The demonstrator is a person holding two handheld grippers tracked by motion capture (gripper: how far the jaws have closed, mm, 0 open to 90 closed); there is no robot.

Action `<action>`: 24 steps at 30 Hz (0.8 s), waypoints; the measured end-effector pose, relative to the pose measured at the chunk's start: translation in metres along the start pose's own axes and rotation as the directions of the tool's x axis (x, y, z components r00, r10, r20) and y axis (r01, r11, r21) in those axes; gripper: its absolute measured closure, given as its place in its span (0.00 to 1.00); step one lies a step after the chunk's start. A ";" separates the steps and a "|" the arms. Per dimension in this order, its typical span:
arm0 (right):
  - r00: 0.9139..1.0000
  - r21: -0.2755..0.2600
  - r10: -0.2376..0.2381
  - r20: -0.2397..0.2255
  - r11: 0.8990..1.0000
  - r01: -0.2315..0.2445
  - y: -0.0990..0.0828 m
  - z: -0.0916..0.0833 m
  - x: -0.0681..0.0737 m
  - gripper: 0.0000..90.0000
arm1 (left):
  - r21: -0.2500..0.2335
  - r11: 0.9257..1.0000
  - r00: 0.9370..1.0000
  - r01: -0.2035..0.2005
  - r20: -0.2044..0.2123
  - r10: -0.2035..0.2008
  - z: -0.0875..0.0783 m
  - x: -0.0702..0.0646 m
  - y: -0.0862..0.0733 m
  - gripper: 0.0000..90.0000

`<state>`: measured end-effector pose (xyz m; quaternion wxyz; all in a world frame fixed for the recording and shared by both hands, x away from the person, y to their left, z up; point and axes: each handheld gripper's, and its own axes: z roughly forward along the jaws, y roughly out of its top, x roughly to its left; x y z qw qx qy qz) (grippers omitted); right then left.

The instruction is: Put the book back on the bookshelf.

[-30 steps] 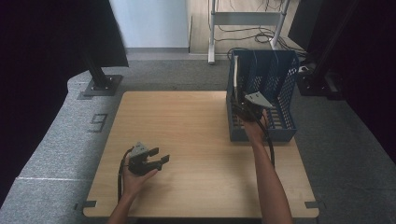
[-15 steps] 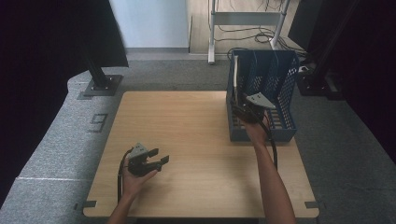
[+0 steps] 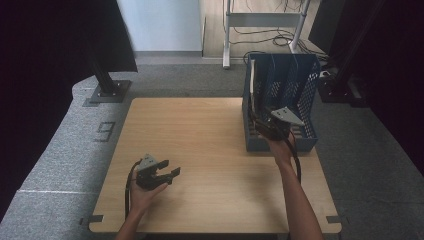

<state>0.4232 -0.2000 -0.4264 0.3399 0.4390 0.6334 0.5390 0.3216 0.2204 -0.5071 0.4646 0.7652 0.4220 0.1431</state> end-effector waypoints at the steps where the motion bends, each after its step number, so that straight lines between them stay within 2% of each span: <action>1: 1.000 -0.004 0.000 -0.004 1.000 0.000 -0.001 -0.003 0.000 0.47 | 0.000 1.000 1.000 0.000 0.000 0.000 0.000 0.000 0.000 0.41; 7: 0.999 -0.004 0.016 -0.044 1.000 -0.017 -0.011 -0.020 0.002 0.48 | 0.004 1.000 1.000 0.002 0.004 -0.002 0.001 0.001 -0.001 0.41; 15: 0.995 0.011 0.004 -0.103 1.000 -0.002 -0.029 -0.046 0.013 0.47 | 0.010 1.000 1.000 -0.002 0.004 0.002 0.003 -0.001 -0.002 0.41; 24: 0.987 0.084 0.006 -0.163 0.996 0.007 -0.067 -0.066 0.028 0.47 | 0.019 1.000 1.000 -0.006 0.007 0.006 0.005 -0.002 -0.003 0.41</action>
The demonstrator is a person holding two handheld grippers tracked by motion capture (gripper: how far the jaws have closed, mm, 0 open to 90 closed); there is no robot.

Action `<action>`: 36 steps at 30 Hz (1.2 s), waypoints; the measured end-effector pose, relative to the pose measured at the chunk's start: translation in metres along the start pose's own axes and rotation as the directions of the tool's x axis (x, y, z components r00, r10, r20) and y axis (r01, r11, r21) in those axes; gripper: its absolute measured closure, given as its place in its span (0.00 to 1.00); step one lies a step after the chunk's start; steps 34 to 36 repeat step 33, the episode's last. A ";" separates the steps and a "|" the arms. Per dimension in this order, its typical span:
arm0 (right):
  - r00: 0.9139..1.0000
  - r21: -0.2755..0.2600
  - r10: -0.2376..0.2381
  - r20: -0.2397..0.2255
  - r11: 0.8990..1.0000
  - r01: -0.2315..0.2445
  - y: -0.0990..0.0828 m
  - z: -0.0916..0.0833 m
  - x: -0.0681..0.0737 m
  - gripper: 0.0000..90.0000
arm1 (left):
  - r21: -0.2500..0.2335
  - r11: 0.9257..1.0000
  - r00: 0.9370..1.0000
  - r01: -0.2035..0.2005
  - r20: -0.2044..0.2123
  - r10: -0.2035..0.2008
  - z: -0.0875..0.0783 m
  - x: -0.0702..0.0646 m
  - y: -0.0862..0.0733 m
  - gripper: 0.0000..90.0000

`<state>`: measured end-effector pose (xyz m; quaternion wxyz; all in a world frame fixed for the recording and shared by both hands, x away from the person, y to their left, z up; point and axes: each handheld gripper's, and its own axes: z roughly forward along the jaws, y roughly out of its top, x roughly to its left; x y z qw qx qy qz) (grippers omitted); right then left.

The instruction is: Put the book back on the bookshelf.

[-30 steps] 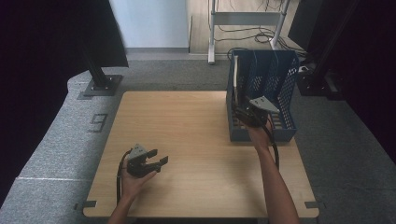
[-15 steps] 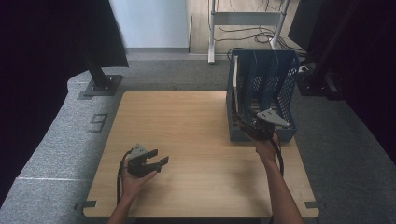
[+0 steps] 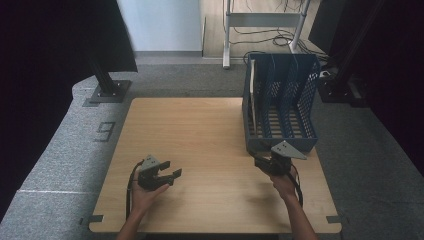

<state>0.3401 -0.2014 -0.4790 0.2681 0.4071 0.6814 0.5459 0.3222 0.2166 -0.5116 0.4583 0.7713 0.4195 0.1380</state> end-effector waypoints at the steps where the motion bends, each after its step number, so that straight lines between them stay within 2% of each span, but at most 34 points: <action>1: 1.000 0.003 0.001 -0.001 1.000 -0.001 -0.003 -0.001 0.001 0.47 | 0.001 1.000 1.000 0.000 0.002 0.000 0.000 0.000 0.000 0.41; 7: 1.000 0.046 0.007 -0.028 0.999 -0.006 -0.025 -0.005 0.009 0.46 | 0.006 1.000 1.000 0.001 0.003 -0.001 0.001 0.000 -0.001 0.41; 11: 0.998 0.076 0.030 -0.047 0.997 -0.027 -0.042 -0.006 0.014 0.46 | 0.014 1.000 1.000 -0.002 0.007 0.002 0.003 -0.001 -0.001 0.41; 12: 0.998 0.104 0.023 -0.050 0.994 -0.018 -0.046 -0.005 0.016 0.46 | 0.015 1.000 1.000 -0.002 0.008 0.002 0.004 -0.001 -0.001 0.41; 16: 0.998 0.135 0.017 -0.061 0.991 -0.009 -0.057 -0.003 0.019 0.46 | 0.022 1.000 1.000 -0.006 0.009 0.006 0.006 -0.002 -0.002 0.41; 26: 0.998 0.142 0.029 -0.058 0.990 -0.020 -0.061 -0.003 0.018 0.46 | 0.025 1.000 1.000 -0.008 0.010 0.007 0.007 -0.003 -0.003 0.41; 36: 0.998 0.160 0.022 -0.055 0.987 -0.013 -0.063 -0.002 0.018 0.45 | 0.028 1.000 1.000 -0.008 0.009 0.007 0.008 -0.003 -0.004 0.40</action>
